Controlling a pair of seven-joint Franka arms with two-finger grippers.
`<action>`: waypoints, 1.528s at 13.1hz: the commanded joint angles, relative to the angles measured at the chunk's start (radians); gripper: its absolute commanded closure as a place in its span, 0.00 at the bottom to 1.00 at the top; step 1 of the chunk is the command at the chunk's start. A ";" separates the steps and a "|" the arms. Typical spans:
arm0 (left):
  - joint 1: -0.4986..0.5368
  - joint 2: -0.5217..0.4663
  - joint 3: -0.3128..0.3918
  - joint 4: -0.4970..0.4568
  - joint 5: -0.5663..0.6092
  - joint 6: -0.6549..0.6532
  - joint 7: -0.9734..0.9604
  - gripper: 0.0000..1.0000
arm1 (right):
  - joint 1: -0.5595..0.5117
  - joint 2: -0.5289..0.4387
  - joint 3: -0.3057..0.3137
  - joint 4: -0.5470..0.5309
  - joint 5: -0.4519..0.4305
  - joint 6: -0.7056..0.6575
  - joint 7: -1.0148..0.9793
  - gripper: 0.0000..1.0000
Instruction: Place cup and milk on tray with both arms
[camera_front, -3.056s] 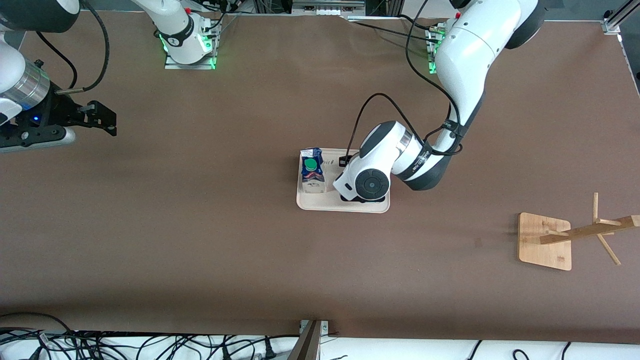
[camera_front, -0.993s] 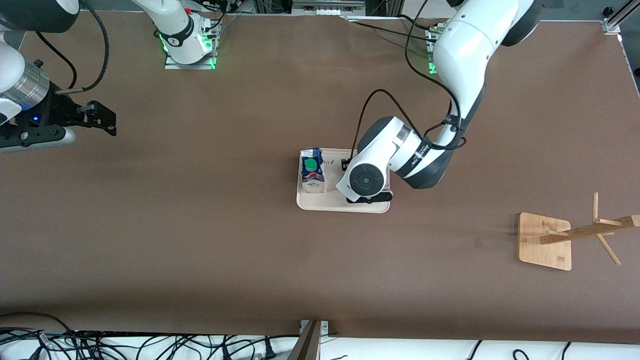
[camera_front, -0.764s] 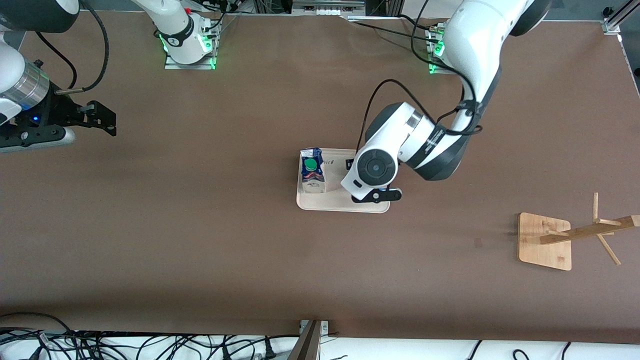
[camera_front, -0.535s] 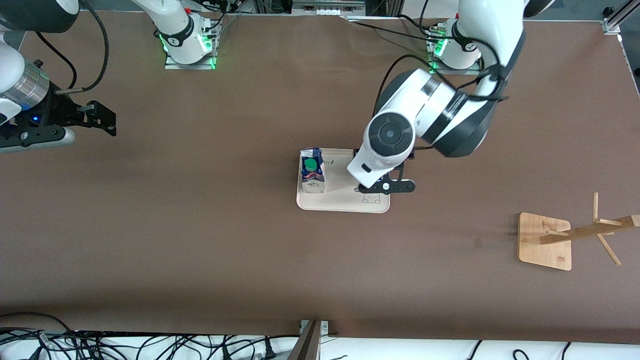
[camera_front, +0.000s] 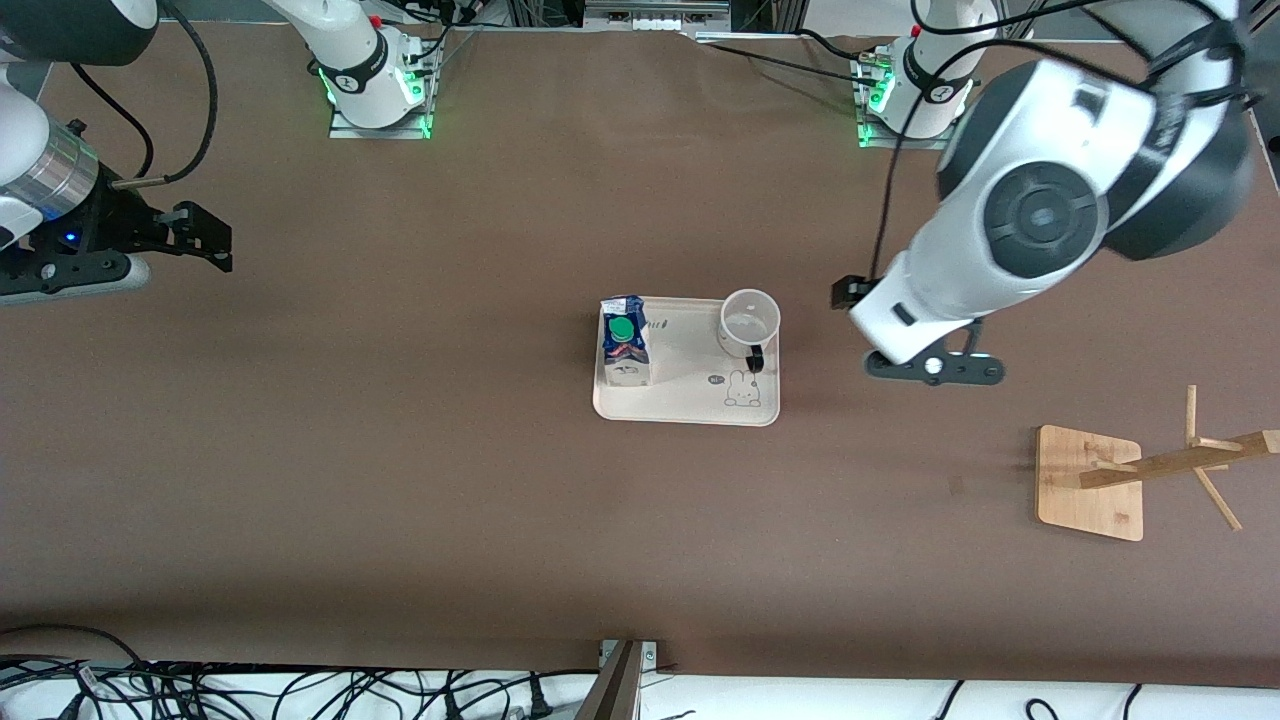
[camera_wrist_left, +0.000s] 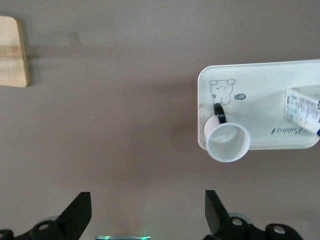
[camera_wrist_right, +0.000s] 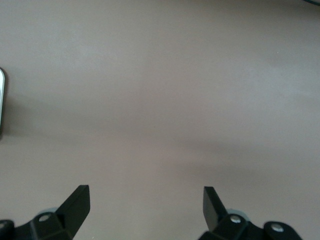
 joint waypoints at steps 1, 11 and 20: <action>0.041 -0.085 0.009 -0.073 0.009 -0.008 0.152 0.00 | -0.007 0.006 0.006 0.021 -0.015 -0.014 0.004 0.00; -0.048 -0.422 0.326 -0.466 -0.080 0.232 0.234 0.00 | -0.002 0.006 0.007 0.021 -0.017 -0.014 0.001 0.00; 0.040 -0.542 0.295 -0.619 -0.087 0.316 0.243 0.00 | 0.001 0.006 0.007 0.021 -0.018 -0.012 0.001 0.00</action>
